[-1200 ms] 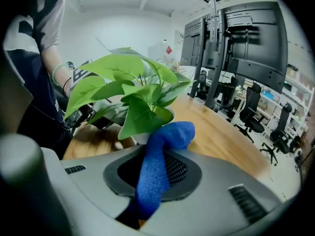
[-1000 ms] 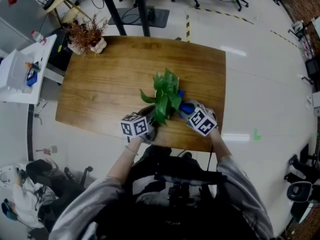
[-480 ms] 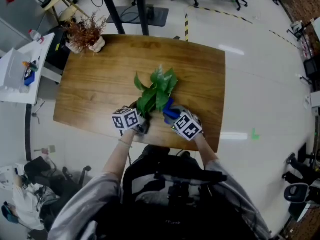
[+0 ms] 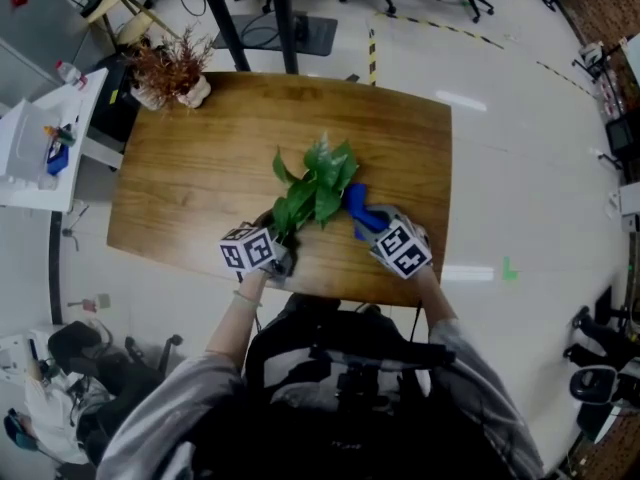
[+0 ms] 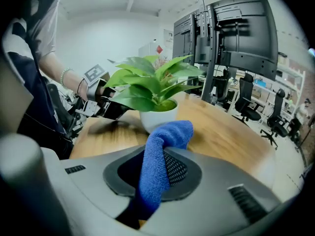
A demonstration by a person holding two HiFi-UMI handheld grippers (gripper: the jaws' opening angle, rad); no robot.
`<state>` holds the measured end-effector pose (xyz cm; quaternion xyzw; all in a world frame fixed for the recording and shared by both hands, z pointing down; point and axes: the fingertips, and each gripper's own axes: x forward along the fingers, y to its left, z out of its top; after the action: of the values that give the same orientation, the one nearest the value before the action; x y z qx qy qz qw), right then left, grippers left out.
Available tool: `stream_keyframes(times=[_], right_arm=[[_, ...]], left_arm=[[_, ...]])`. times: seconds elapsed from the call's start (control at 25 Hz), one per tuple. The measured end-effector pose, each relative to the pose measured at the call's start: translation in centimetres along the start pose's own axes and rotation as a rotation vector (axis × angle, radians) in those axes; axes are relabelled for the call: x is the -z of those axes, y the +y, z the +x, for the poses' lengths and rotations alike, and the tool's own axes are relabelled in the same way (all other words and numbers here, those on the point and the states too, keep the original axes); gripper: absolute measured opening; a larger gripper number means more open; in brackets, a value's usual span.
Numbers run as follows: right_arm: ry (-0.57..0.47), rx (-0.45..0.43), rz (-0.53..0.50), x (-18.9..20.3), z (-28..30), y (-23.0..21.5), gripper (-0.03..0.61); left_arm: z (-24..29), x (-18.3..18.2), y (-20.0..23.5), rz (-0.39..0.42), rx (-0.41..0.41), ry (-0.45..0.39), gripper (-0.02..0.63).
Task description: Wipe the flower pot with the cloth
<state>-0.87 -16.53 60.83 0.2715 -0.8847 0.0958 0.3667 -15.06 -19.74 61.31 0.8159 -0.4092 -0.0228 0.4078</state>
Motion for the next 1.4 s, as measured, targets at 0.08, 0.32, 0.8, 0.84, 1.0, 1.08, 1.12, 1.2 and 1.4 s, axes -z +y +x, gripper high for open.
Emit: stream_keyframes(times=[0.08,0.32,0.8,0.84,1.0,1.08,1.12,1.2,1.4], right_arm=[[-0.007,0.022,-0.027,-0.7,-0.2,-2.0,0.071],[-0.019,-0.025,-0.178,-4.4,1.4,-4.1,0.071],[-0.038,-0.065,-0.038,-3.8,2.5,-0.1,0.071],[-0.043,-0.065,-0.013,-3.8,2.8,0.3,0.071],[-0.043,-0.073,0.082,-3.3,4.0,1.8,0.071],[-0.035,-0.074,0.114,-2.9,4.5,2.3,0.071],[-0.030,-0.074,0.131,-2.8,4.8,2.5,0.071],[-0.029,-0.066,0.173,-2.5,5.1,2.6,0.071],[-0.056,0.008,0.299,-2.1,4.3,2.3,0.071]], left_arm=[[-0.4,-0.2,-0.2,-0.014,-0.002,-0.018,0.006],[-1.1,0.1,-1.9,-0.088,0.032,-0.074,0.006],[1.4,-3.8,0.3,-0.013,0.039,-0.055,0.006],[1.5,-4.3,0.6,-0.015,0.038,-0.058,0.006],[2.1,-5.1,1.9,-0.013,0.026,-0.053,0.006],[2.4,-4.9,2.4,-0.006,0.015,-0.040,0.005],[2.4,-4.7,2.6,0.004,0.006,-0.032,0.006],[2.3,-4.3,3.1,0.029,-0.017,-0.019,0.006],[-0.7,-3.3,3.9,0.029,-0.067,-0.053,0.006]])
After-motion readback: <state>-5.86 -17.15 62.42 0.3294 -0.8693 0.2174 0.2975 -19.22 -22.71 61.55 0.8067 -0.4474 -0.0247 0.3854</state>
